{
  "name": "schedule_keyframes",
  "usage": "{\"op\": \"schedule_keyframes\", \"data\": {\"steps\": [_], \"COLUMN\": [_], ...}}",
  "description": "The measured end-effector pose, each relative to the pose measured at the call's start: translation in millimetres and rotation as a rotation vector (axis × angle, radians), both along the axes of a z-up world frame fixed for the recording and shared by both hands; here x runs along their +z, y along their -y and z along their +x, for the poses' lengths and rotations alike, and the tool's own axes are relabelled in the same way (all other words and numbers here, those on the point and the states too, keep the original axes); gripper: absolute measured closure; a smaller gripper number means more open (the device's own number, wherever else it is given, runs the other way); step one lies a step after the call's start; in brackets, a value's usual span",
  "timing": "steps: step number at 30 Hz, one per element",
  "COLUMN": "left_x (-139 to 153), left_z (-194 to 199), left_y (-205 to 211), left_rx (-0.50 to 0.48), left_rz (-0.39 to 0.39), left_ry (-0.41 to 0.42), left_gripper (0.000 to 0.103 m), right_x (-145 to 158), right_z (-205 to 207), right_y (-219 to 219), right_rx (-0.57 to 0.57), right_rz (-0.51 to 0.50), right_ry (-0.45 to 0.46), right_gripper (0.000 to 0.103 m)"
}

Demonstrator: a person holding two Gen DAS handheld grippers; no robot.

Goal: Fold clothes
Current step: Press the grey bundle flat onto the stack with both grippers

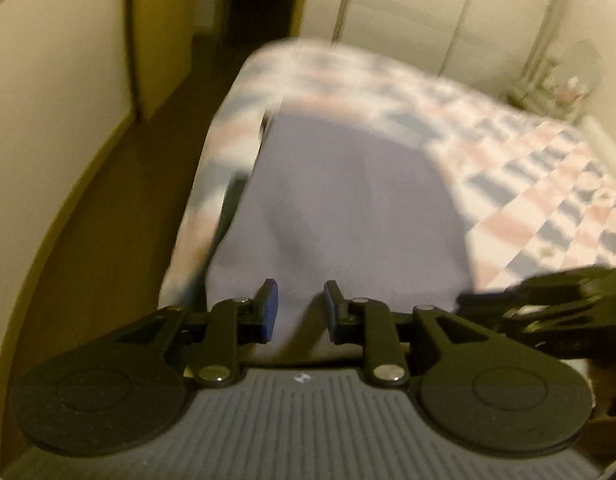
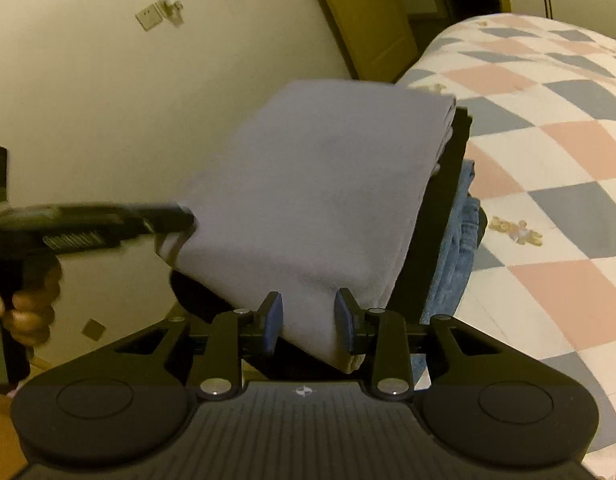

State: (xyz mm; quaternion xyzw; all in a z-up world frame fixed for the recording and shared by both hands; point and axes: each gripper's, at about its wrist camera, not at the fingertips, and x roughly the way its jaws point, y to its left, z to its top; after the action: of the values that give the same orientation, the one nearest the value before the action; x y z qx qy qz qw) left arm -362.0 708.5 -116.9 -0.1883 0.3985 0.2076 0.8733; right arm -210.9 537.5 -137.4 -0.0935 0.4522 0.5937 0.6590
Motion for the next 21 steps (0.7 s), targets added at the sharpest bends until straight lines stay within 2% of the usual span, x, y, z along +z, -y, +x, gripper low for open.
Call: {"op": "schedule_keyframes", "data": {"steps": [2,4,5,7,8,10,13,15,21], "left_x": [0,11,18,31,37,48,60,64,69], "left_z": [-1,-3,-3,-5,-6,-8,-5,-3,17], "left_y": [2,3,4,7,9,17,35,48,82], "left_rx": [0.048,0.077,0.093,0.134,0.152,0.172,0.173,0.174,0.23], "left_rz": [-0.004,0.004,0.01,0.021,0.024,0.02,0.019,0.034,0.055], "left_ry": [-0.001,0.002,-0.003,-0.022,-0.028,-0.033,-0.027,-0.027,-0.048], "left_gripper": [0.082,0.08,0.078,0.066,0.065,0.06,0.056,0.055,0.049], "right_x": [0,9,14,21,24,26,28,29,35], "right_z": [-3,-7,-7,-4,-3,1,6,11,35], "right_y": [0,7,11,20,24,32,42,50,77], "right_rx": [0.01,0.02,0.018,-0.001,-0.011,-0.039,-0.052,-0.046,-0.041], "right_rz": [-0.005,0.024,0.038,0.054,0.062,0.054,0.053,0.07,0.092], "right_ry": [0.012,0.033,0.035,0.033,0.032,0.023,0.006,0.002,0.022], "right_gripper": [0.068,0.061,0.059,0.055,0.052,0.035,0.03,0.029,0.02]}}
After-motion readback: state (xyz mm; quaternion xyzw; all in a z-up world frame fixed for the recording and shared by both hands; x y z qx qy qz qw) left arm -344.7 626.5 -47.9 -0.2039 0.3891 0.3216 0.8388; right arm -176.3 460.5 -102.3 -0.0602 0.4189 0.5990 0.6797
